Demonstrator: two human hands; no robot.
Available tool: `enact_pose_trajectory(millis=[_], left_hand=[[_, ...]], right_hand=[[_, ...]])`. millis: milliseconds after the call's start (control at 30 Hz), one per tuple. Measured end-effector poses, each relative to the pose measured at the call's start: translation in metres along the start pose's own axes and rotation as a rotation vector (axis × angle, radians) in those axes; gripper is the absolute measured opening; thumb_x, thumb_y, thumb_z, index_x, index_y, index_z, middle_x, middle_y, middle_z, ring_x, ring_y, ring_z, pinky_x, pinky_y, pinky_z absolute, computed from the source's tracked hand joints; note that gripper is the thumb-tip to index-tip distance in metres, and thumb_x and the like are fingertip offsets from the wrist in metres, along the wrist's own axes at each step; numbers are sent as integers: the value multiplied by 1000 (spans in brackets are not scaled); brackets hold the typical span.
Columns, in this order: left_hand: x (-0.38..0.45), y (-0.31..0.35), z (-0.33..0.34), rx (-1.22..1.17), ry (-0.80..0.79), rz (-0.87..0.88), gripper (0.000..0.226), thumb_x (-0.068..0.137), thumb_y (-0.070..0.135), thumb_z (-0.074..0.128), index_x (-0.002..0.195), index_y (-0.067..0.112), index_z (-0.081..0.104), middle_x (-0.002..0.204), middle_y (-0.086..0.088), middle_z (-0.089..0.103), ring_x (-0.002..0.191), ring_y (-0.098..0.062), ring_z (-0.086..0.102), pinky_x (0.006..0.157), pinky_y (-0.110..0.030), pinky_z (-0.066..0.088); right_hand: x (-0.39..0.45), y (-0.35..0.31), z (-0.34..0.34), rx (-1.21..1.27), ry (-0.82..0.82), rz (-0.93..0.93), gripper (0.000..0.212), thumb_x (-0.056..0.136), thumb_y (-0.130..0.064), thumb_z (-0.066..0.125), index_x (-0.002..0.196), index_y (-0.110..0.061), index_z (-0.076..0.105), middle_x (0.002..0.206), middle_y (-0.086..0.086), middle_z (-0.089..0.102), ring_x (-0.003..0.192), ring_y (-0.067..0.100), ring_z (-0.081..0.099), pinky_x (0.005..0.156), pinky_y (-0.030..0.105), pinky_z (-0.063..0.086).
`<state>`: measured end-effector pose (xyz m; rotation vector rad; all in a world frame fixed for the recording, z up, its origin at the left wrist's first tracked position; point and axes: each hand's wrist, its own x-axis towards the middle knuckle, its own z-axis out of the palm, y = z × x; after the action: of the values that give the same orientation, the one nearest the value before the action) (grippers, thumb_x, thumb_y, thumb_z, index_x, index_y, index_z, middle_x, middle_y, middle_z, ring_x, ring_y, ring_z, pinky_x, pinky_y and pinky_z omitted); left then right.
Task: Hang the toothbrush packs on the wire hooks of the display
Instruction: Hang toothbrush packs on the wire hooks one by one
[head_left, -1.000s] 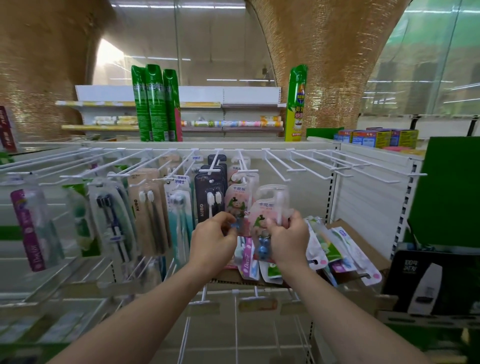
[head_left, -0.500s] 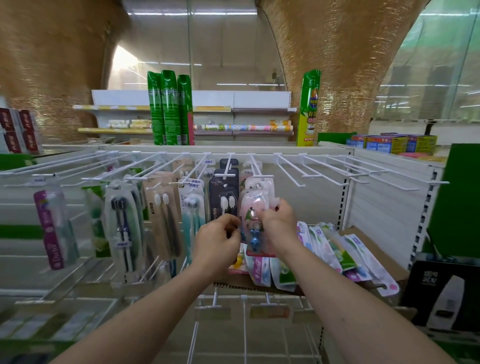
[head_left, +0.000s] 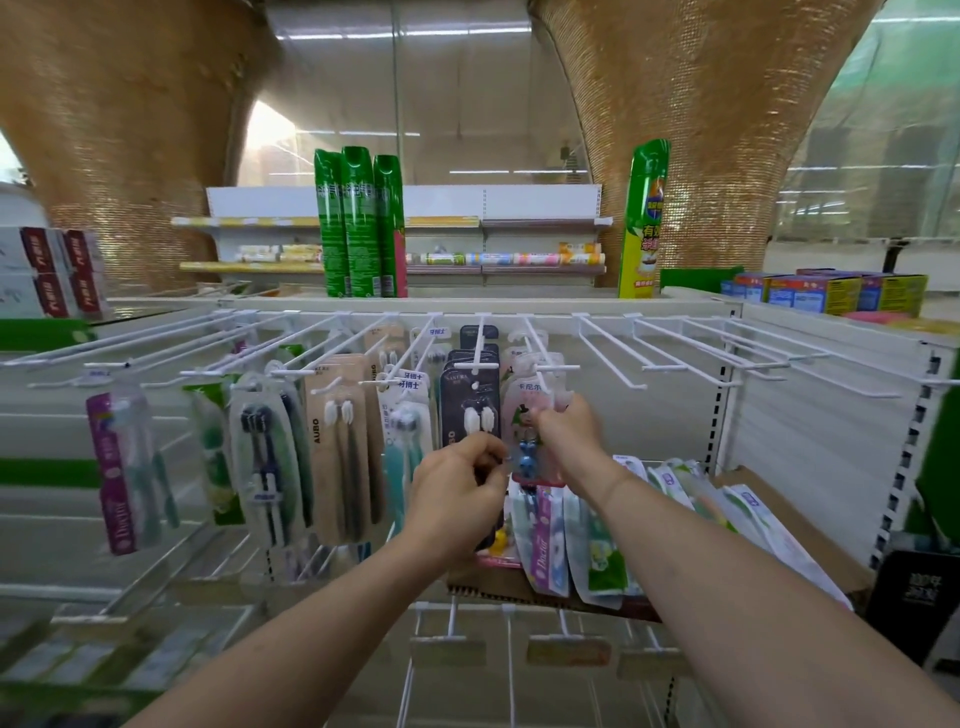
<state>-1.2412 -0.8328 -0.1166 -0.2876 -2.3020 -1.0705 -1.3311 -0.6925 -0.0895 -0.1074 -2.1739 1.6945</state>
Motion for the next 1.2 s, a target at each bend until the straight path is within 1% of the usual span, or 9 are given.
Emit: enact_pose_trajectory(millis=[67,200,300,467,667,867,1000,1100,1200], left_hand=[[0,-3,1,-3,-7,3,13,95,21,67,104,28,73,72,18,63,76,-12,63,75,-38,57],[0,-8,3,9,-7,4,13,94,22,68,105,28,73,80,22,63,81,-10,64,77,-36,58],[0,-8,7,20,4,3,13,94,21,69,105,27,74,76,23,62,77,-6,62,75,-31,57],[-1,-9,9,57,32,-21,11,92,24,69,100,28,75,78,18,65,80,-11,65,77,-30,56],[13,-4,7,158,-6,-141,12,92,32,68,102,31,72,95,11,72,94,-15,66,86,-36,56],[28,1,16,244,-83,-175,30,90,35,70,118,24,66,111,2,67,99,-21,63,89,-38,56],[26,2,23,231,-126,-235,26,94,33,67,119,24,67,106,0,70,89,-20,68,83,-39,61],[20,3,28,251,-133,-244,23,95,33,65,115,24,70,105,-1,72,93,-22,67,84,-37,59],[12,6,38,257,-145,-235,15,96,33,64,104,24,73,95,2,74,84,-17,67,74,-30,54]], right_hand=[[2,3,1,-20,13,7,11,88,-18,66,97,-15,62,89,0,66,87,21,63,76,33,50],[-5,10,-4,-117,72,-13,38,82,-26,76,108,-15,52,104,4,64,98,28,63,89,46,53],[-14,17,-13,-168,111,-66,53,82,-30,78,123,-14,49,120,6,57,108,27,58,92,44,51],[-30,22,-21,-222,113,-154,44,87,-31,77,119,-17,49,116,2,56,104,22,56,87,37,48],[-46,24,-27,-216,87,-141,34,90,-30,73,112,-19,50,107,-1,58,95,20,57,79,34,47],[-59,37,-34,-159,47,-114,34,89,-29,75,110,-23,49,109,0,60,98,20,60,83,36,53],[-57,48,-50,-208,42,-131,40,90,-30,74,121,-17,54,113,1,58,100,19,56,79,29,44],[-53,56,-64,-284,51,-148,38,89,-31,74,119,-17,56,114,1,59,101,20,56,84,32,46],[-51,65,-75,-344,44,-175,35,89,-31,72,118,-15,58,116,3,60,104,22,57,85,32,45]])
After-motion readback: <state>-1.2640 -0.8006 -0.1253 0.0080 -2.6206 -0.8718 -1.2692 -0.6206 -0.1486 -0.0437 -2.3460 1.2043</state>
